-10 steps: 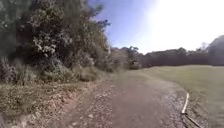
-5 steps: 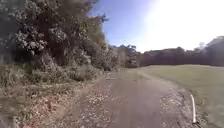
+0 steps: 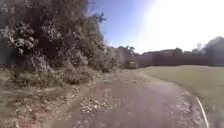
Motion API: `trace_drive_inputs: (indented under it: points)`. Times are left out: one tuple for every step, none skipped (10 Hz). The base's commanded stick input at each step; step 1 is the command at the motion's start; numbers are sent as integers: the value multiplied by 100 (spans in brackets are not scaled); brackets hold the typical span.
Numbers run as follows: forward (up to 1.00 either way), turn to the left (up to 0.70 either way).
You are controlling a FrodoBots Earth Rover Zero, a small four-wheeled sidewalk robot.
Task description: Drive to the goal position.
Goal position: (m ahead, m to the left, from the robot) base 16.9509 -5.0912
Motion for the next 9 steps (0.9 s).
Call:
trace_drive_inputs:
  points:
    - [0, 0]
    - [0, 0]
    - [0, 0]
    - [0, 0]
    - [0, 0]
    - [0, -23]
    - [0, -29]
    - [0, -30]
    - [0, -30]
